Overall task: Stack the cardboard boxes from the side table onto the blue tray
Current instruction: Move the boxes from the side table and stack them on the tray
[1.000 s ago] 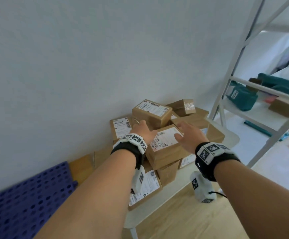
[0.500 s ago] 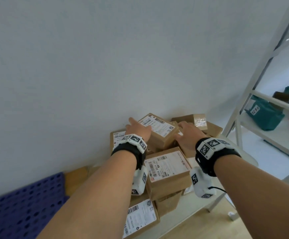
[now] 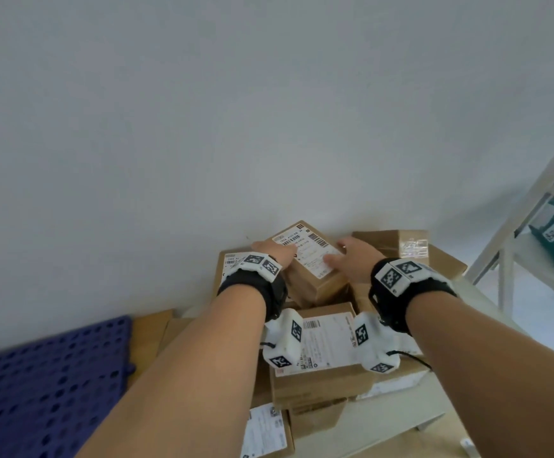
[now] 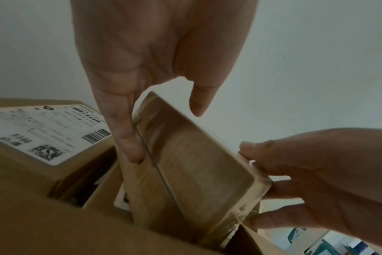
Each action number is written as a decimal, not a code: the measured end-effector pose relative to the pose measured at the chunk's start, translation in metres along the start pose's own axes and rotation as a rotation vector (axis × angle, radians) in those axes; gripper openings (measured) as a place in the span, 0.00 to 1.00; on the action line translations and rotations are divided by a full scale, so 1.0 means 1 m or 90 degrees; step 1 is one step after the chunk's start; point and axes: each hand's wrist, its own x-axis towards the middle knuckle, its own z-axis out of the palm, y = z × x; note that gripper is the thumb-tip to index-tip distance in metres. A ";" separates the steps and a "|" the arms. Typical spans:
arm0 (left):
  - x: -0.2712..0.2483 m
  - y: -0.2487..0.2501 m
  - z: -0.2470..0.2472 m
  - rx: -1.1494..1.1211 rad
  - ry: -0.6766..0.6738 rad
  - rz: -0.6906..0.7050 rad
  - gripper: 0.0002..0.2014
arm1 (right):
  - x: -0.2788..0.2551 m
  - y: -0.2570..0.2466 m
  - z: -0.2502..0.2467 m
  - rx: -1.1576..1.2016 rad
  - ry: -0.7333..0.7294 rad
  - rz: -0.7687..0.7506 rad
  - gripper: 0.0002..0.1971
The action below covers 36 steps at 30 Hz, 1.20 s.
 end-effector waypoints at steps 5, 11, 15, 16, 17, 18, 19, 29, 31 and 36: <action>0.001 0.002 -0.003 -0.024 -0.023 -0.016 0.13 | 0.009 0.004 0.001 0.033 -0.008 -0.017 0.22; 0.001 0.010 -0.010 -0.106 -0.004 -0.033 0.18 | 0.006 -0.003 -0.009 0.081 0.000 -0.030 0.19; -0.009 0.017 -0.019 -0.128 0.011 -0.009 0.14 | 0.000 -0.010 -0.016 0.093 0.016 -0.035 0.16; -0.013 0.019 -0.022 -0.132 0.018 0.008 0.16 | -0.001 -0.012 -0.019 0.098 0.024 -0.034 0.15; -0.016 0.021 -0.026 -0.137 0.024 0.024 0.20 | -0.003 -0.015 -0.021 0.106 0.034 -0.030 0.14; -0.021 0.023 -0.030 -0.149 0.032 0.039 0.23 | -0.005 -0.017 -0.024 0.117 0.048 -0.026 0.13; -0.026 0.025 -0.035 -0.176 0.034 0.050 0.24 | -0.008 -0.021 -0.027 0.132 0.064 -0.024 0.12; -0.062 0.020 -0.088 -0.255 0.158 0.187 0.39 | -0.042 -0.079 -0.044 0.291 0.181 -0.045 0.18; -0.068 0.014 -0.101 -0.253 0.156 0.195 0.23 | -0.051 -0.092 -0.039 0.322 0.185 -0.049 0.18; -0.073 -0.016 -0.128 -0.347 0.130 0.184 0.32 | -0.068 -0.119 -0.017 0.363 0.195 -0.046 0.17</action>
